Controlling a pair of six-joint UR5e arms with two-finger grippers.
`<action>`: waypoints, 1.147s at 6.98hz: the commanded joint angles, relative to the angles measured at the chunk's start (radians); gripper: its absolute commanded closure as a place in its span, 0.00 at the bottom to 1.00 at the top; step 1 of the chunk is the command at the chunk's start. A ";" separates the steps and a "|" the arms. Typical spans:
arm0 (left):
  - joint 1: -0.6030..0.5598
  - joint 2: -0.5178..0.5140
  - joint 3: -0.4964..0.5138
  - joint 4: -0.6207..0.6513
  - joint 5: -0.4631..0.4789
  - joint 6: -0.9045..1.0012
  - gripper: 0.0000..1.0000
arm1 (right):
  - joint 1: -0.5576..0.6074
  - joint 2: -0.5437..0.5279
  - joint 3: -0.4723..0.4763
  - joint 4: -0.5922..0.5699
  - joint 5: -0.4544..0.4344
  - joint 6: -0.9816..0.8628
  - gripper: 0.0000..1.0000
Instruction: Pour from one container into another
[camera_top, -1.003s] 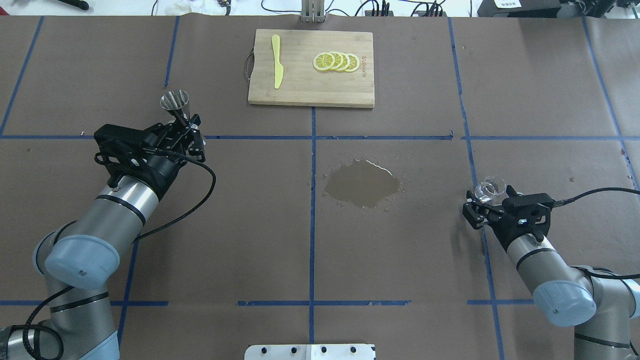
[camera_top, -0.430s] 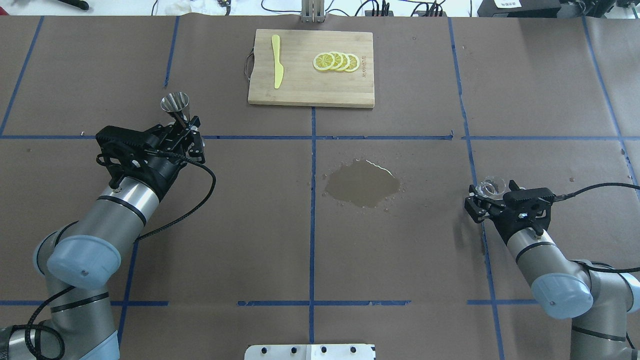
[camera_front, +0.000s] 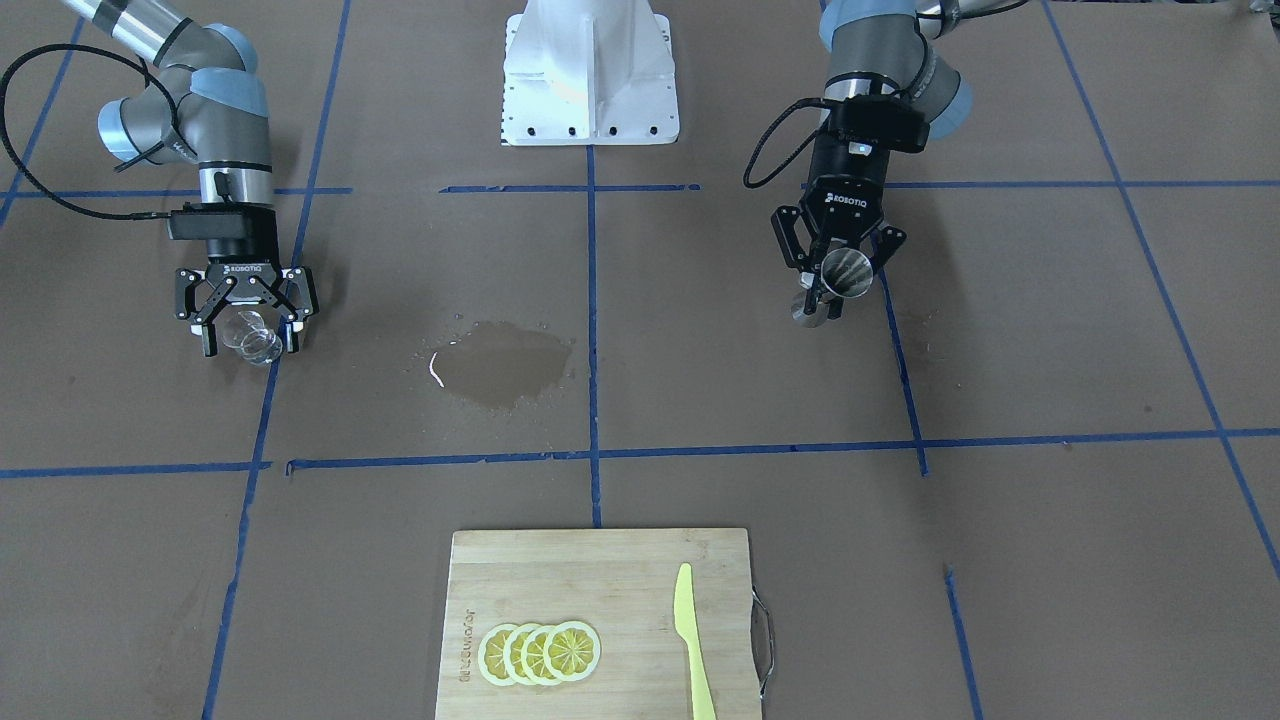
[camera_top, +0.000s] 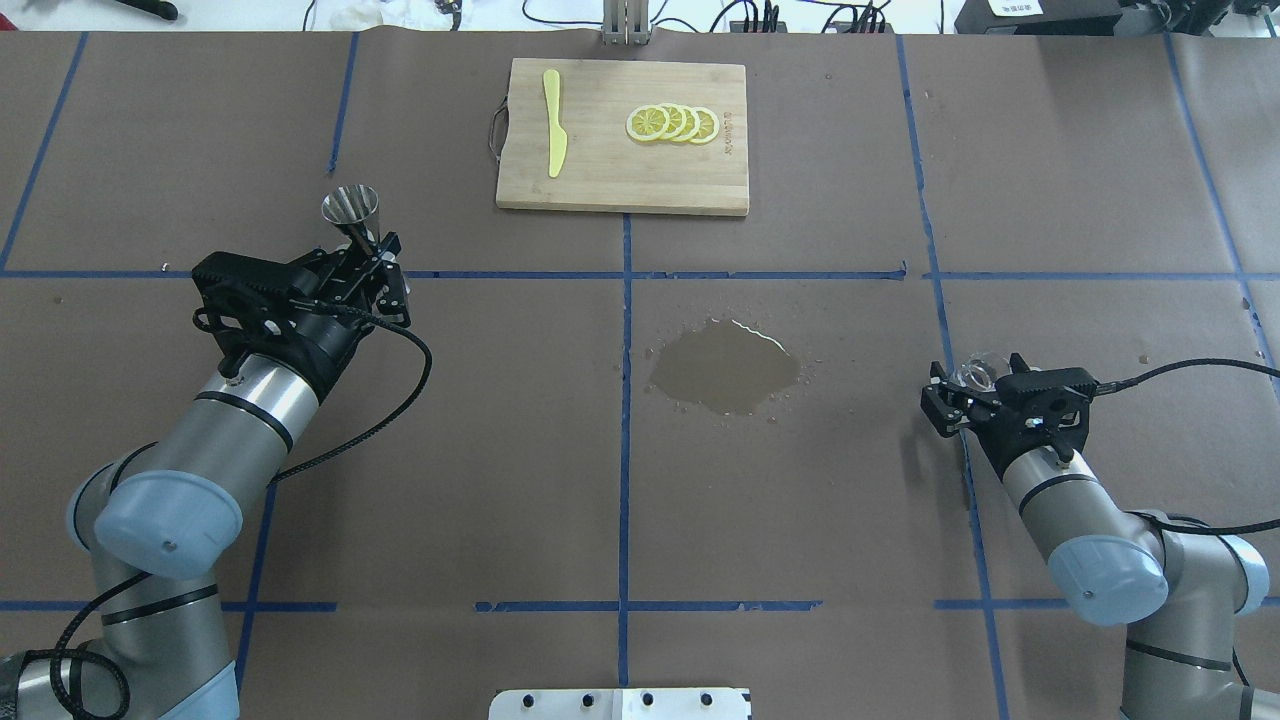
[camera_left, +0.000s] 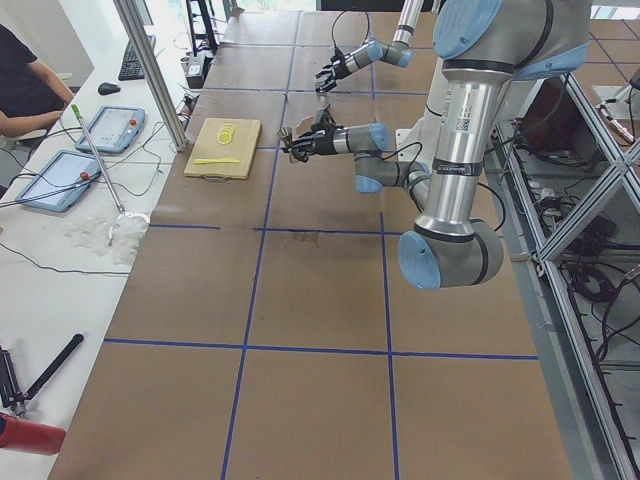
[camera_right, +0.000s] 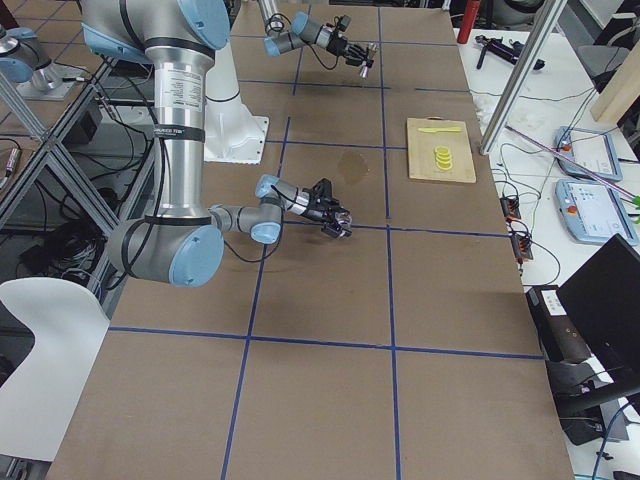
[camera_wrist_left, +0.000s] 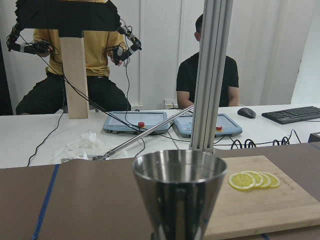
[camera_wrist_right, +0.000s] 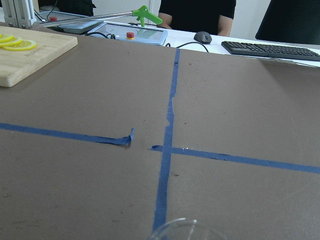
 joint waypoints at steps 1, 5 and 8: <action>0.000 0.003 0.002 -0.001 0.000 0.000 1.00 | 0.001 0.001 -0.004 0.006 0.001 -0.001 0.05; 0.000 0.000 -0.005 0.001 0.000 0.000 1.00 | 0.000 0.002 -0.003 0.006 0.002 -0.001 0.15; 0.000 0.000 -0.007 0.001 0.000 0.000 1.00 | 0.000 0.004 -0.003 0.006 0.012 0.001 0.45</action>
